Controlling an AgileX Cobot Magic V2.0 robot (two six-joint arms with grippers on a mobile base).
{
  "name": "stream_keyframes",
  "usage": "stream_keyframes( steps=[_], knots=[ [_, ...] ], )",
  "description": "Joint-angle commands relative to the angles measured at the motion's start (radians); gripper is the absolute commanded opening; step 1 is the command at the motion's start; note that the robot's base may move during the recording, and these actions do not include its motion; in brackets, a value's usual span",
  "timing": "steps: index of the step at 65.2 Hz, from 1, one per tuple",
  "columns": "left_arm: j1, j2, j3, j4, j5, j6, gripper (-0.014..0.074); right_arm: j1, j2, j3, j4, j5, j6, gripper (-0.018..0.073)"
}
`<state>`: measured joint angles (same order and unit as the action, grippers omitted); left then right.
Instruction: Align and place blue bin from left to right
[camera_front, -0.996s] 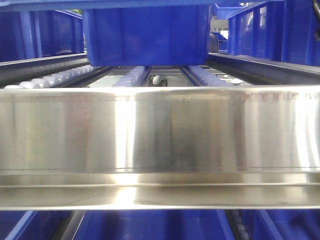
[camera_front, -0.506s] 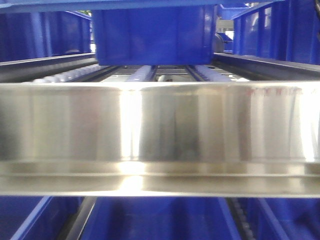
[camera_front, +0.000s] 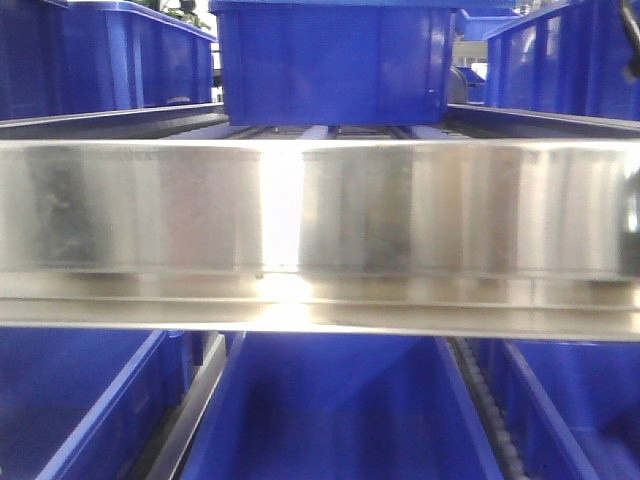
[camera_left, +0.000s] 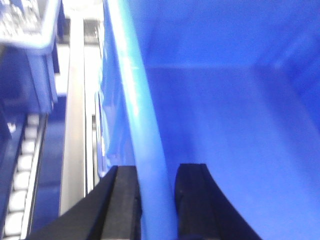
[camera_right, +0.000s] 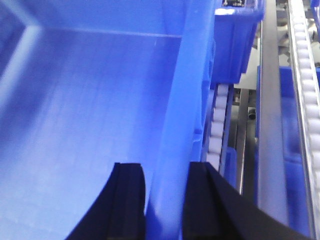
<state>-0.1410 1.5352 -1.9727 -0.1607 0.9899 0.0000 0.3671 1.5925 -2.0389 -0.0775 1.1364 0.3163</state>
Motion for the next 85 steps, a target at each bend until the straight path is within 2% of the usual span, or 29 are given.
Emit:
stream_keyframes(
  steps=[1, 30, 85],
  knots=[
    [-0.005, -0.014, -0.016, -0.036, -0.129, 0.015, -0.0111, 0.004, -0.025, -0.016, 0.001, -0.091, -0.033, -0.007],
    [-0.005, -0.014, -0.016, -0.036, -0.231, 0.015, -0.0111, 0.004, -0.025, -0.016, 0.001, -0.094, -0.033, -0.007],
    [-0.005, -0.014, -0.016, -0.036, -0.231, 0.015, -0.0111, 0.004, -0.025, -0.016, 0.001, -0.097, -0.033, -0.007]
  ],
)
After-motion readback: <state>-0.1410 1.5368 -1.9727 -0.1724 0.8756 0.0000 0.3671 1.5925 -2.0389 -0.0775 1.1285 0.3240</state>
